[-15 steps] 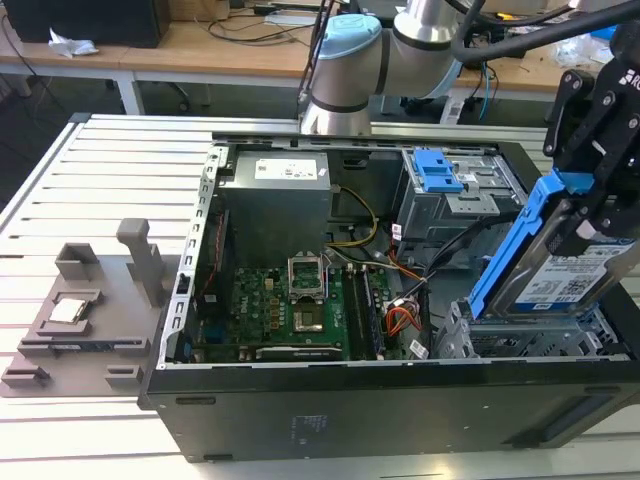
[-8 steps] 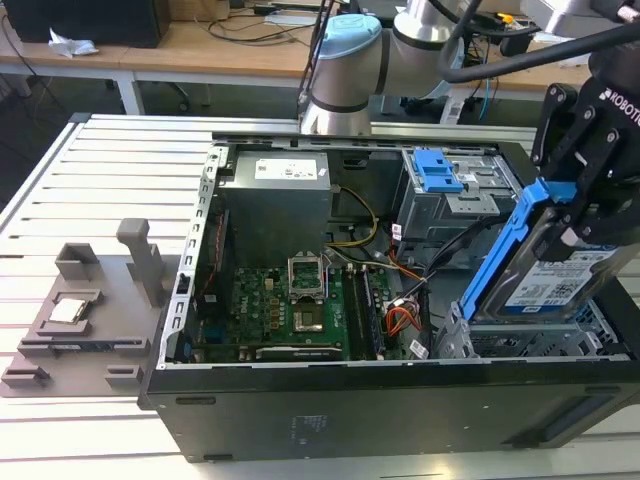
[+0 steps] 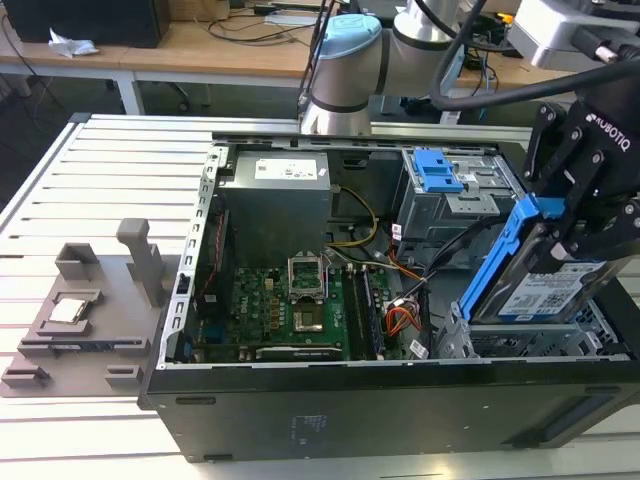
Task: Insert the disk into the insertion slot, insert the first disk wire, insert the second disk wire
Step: 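Insert the disk into the insertion slot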
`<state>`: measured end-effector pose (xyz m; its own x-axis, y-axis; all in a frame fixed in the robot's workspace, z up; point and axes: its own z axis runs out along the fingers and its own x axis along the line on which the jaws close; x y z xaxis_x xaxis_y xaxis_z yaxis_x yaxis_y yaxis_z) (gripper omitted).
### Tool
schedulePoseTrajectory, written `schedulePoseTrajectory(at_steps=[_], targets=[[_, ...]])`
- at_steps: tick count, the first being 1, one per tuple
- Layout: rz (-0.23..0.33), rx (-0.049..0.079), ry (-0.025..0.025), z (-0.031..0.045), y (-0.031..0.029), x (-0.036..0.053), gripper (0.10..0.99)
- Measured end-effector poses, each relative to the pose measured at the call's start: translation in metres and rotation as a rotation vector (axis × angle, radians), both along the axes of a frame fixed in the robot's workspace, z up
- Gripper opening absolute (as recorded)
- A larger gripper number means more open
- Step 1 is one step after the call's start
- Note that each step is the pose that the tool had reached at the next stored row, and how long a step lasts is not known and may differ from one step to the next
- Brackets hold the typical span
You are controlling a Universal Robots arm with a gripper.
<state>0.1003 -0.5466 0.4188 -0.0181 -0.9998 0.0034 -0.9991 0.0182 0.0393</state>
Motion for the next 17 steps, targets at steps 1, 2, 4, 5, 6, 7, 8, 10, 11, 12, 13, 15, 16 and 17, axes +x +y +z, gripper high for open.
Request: schedulePoseTrajectory(at_steps=[1, 2, 4, 5, 6, 7, 8, 10, 11, 12, 13, 15, 16, 17], targets=[[0.000, 0.000, -0.0001, -0.0012, 0.0000, 0.0000, 0.365], [0.000, 0.000, 0.0000, -0.0019, 0.0000, 0.0000, 0.365], [0.000, 0.000, -0.0001, -0.0053, 0.0000, 0.0000, 0.365], [0.000, 0.000, 0.0000, -0.0068, 0.0000, 0.0000, 0.365], [0.000, 0.000, 0.0000, -0.0082, 0.0000, 0.0000, 0.365], [0.000, 0.000, 0.0000, -0.0092, 0.0000, 0.0000, 0.365], [0.000, 0.000, 0.0000, -0.0101, 0.0000, 0.0000, 0.365], [0.000, 0.000, 0.0000, -0.0124, 0.0000, 0.0000, 0.365], [0.000, 0.000, 0.0000, -0.0134, 0.0000, 0.0000, 0.365], [0.000, 0.000, 0.0000, -0.0151, 0.0000, 0.0000, 0.365], [0.000, 0.000, 0.0000, -0.0169, 0.0000, 0.0000, 0.365], [0.000, 0.000, -0.0001, -0.0199, 0.0000, 0.0000, 0.365], [0.000, 0.000, 0.0000, -0.0218, 0.0000, 0.0000, 0.365], [0.000, 0.000, -0.0001, -0.0230, 0.0000, 0.0000, 0.365]])
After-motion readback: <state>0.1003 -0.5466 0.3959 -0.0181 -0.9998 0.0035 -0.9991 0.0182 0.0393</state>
